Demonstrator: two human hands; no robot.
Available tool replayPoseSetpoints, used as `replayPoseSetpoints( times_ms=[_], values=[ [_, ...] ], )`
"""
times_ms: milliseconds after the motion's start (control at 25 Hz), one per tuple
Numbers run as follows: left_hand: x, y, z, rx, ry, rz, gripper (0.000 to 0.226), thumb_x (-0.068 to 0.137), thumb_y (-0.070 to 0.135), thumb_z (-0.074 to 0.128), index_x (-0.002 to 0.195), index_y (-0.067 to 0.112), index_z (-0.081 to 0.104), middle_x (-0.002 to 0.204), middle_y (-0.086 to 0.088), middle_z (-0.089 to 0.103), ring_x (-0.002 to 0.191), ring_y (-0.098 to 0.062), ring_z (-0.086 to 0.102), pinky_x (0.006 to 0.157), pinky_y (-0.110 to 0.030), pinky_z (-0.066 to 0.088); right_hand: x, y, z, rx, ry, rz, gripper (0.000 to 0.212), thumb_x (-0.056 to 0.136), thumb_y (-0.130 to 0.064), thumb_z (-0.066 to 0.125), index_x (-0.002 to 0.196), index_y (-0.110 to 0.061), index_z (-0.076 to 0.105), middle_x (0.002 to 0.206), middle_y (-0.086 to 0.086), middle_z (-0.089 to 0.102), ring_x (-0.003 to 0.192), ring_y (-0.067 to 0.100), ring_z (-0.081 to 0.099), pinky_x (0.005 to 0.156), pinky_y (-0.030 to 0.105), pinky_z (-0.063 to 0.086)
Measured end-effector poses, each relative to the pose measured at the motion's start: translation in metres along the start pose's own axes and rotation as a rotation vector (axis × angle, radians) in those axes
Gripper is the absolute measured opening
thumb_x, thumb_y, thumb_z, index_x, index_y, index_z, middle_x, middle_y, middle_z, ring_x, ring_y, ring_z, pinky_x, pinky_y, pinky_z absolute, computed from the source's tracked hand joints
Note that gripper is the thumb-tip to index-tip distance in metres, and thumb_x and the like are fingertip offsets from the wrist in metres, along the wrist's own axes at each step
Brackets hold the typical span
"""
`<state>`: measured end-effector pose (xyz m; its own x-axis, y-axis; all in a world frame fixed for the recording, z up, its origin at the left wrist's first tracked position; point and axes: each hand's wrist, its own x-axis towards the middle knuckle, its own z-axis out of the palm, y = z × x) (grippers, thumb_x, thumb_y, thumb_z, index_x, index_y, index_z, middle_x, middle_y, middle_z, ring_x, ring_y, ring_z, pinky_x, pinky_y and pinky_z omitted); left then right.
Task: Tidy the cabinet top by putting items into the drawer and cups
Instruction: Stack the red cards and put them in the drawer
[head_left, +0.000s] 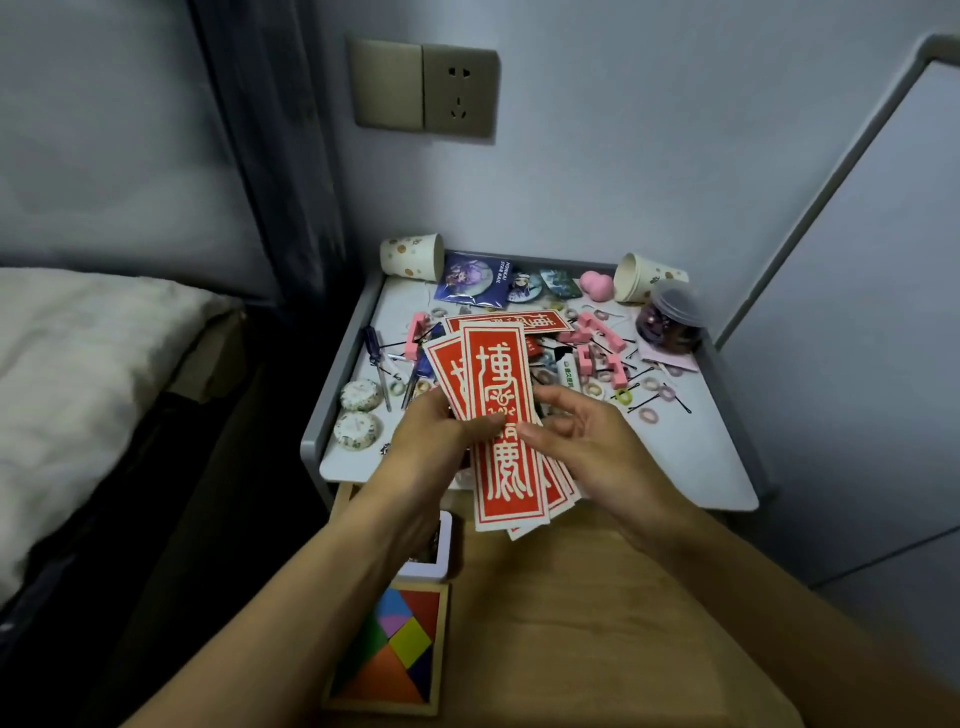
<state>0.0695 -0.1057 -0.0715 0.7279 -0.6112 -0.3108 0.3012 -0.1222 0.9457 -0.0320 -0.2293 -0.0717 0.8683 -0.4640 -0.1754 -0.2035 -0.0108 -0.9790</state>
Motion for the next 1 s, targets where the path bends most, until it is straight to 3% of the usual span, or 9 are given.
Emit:
replayPoseSetpoints(
  times_ms=[160, 320, 440, 560, 720, 880, 1000],
  values=[
    [0.006, 0.015, -0.024, -0.182, 0.139, -0.043, 0.018, 0.089, 0.001, 0.062, 0.106, 0.01, 0.063, 0.093, -0.005, 0.075, 0.088, -0.024, 0.072, 0.079, -0.039, 0.056, 0.017, -0.007, -0.006, -0.383, 0.076, -0.145, 0.036, 0.094, -0.02, 0.061, 0.13, -0.025, 0.058, 0.105, -0.004, 0.07, 0.094, 0.01, 0.069, 0.073, 0.021, 0.056],
    [0.02, 0.036, -0.071, -0.391, 0.281, -0.036, 0.022, 0.088, 0.001, 0.062, 0.11, 0.004, 0.064, 0.101, -0.014, 0.074, 0.09, -0.027, 0.072, 0.083, -0.045, 0.057, 0.093, -0.014, -0.023, -0.921, 0.113, -0.288, 0.051, 0.085, -0.019, 0.073, 0.132, -0.024, 0.054, 0.123, -0.003, 0.062, 0.104, 0.011, 0.06, 0.082, 0.025, 0.047],
    [0.02, 0.043, -0.086, -0.468, 0.257, -0.066, 0.023, 0.092, 0.01, 0.061, 0.114, 0.006, 0.063, 0.098, -0.011, 0.075, 0.084, -0.025, 0.074, 0.069, -0.039, 0.059, 0.154, -0.019, -0.031, -1.188, 0.055, -0.343, 0.043, 0.082, -0.011, 0.065, 0.122, -0.023, 0.057, 0.115, 0.003, 0.065, 0.102, 0.023, 0.062, 0.074, 0.031, 0.048],
    [0.018, 0.046, -0.084, -0.495, 0.245, -0.092, 0.019, 0.095, 0.014, 0.058, 0.112, 0.007, 0.062, 0.09, -0.009, 0.076, 0.075, -0.021, 0.075, 0.061, -0.034, 0.058, 0.185, -0.016, -0.031, -1.389, -0.079, -0.222, 0.052, 0.082, -0.01, 0.06, 0.131, -0.023, 0.048, 0.114, 0.008, 0.065, 0.102, 0.03, 0.061, 0.073, 0.034, 0.049],
    [0.019, 0.05, -0.086, -0.549, 0.214, -0.122, 0.024, 0.095, 0.015, 0.059, 0.117, 0.005, 0.062, 0.095, -0.011, 0.075, 0.075, -0.022, 0.074, 0.06, -0.036, 0.059, 0.196, -0.008, -0.024, -1.663, -0.019, -0.302, 0.032, 0.088, -0.007, 0.051, 0.114, -0.021, 0.061, 0.099, 0.011, 0.068, 0.087, 0.03, 0.064, 0.063, 0.03, 0.043],
    [0.015, 0.052, -0.079, -0.56, 0.156, -0.143, 0.025, 0.095, 0.015, 0.06, 0.118, 0.005, 0.062, 0.097, -0.012, 0.074, 0.076, -0.022, 0.073, 0.059, -0.035, 0.059, 0.193, -0.02, -0.034, -1.741, 0.126, -0.404, 0.029, 0.088, -0.005, 0.055, 0.109, -0.021, 0.069, 0.092, 0.01, 0.07, 0.086, 0.031, 0.067, 0.066, 0.032, 0.046],
    [0.013, 0.05, -0.068, -0.49, 0.176, -0.146, 0.022, 0.095, 0.015, 0.059, 0.115, 0.006, 0.062, 0.096, -0.012, 0.073, 0.079, -0.023, 0.072, 0.064, -0.036, 0.058, 0.164, -0.04, -0.041, -1.373, 0.292, -0.485, 0.031, 0.09, -0.008, 0.058, 0.111, -0.026, 0.072, 0.092, 0.007, 0.074, 0.083, 0.03, 0.069, 0.072, 0.035, 0.051]
  ],
)
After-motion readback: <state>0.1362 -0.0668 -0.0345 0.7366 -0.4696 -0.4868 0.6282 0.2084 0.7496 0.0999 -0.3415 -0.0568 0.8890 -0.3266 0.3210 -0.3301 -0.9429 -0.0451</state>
